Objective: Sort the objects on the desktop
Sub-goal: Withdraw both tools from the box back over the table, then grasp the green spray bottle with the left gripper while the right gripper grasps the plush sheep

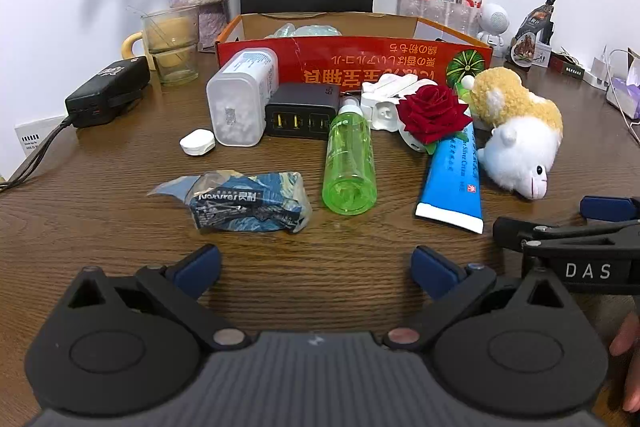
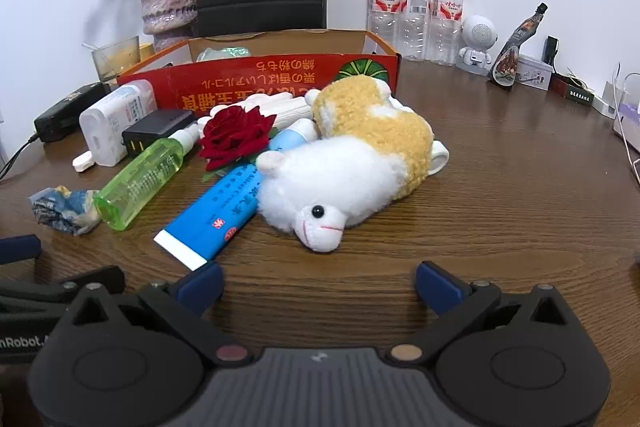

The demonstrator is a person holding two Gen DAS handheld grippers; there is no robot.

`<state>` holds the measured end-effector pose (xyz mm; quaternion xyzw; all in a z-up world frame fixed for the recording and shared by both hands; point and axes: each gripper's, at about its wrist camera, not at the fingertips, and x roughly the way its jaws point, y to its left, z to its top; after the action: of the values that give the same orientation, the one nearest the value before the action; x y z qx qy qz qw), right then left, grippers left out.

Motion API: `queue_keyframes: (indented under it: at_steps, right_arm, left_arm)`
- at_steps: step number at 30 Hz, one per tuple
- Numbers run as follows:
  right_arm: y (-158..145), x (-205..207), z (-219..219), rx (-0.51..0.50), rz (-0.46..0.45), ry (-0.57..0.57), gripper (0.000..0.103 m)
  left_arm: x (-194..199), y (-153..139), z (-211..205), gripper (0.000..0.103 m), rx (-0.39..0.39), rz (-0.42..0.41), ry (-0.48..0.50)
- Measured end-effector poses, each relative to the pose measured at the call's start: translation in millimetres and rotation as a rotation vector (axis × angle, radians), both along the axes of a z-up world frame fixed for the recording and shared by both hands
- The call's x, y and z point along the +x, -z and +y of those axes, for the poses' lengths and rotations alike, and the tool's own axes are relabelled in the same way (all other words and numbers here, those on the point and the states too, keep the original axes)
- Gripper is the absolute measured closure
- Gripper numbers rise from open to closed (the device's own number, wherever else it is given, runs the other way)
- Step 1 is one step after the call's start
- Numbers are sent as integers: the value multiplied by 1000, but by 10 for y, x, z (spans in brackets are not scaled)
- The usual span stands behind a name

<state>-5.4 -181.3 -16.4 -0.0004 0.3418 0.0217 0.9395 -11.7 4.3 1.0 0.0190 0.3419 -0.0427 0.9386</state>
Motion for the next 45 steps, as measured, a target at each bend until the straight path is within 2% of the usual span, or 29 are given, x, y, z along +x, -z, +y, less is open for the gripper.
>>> queue_keyframes:
  at_steps: [28,30,31,33,35,37,39,41,42,43,44,45]
  right_arm:
    - [3,8,-8,-4,0,-3,0]
    - [2,-19,-32,1,-1,-25,0]
    - [-5,-36,-47,2,4,-35,0]
    - [-84,-81,-148,57,-4,-43,2]
    - [-226,-70,-283,152,-44,-24,2]
    - [-380,15,-382,225,-92,19,1]
    - [-459,229,-409,247,-105,73,1]
    - [-441,477,-406,241,-57,144,1]
    - [-409,587,-407,240,-27,181,2]
    - [-356,695,-407,234,4,209,6]
    - [-299,775,-409,232,33,223,20]
    - [-230,826,-422,252,59,212,28]
  left_arm:
    - [-3,2,2,0,-2,-2,1]
    - [-54,-34,1,1,-2,-29,8]
    - [-82,-103,0,1,-7,-73,17]
    - [-122,-274,-4,0,-21,-175,34]
    - [54,-376,-65,1,-15,-184,63]
    - [301,-431,-147,7,-9,-159,93]
    - [564,-378,-229,33,-2,-80,89]
    - [782,-313,-309,43,13,-11,80]
    - [831,-278,-341,43,27,-1,75]
    - [857,-251,-358,45,37,6,71]
    - [869,-225,-363,53,39,17,72]
    - [871,-201,-361,67,38,26,78]
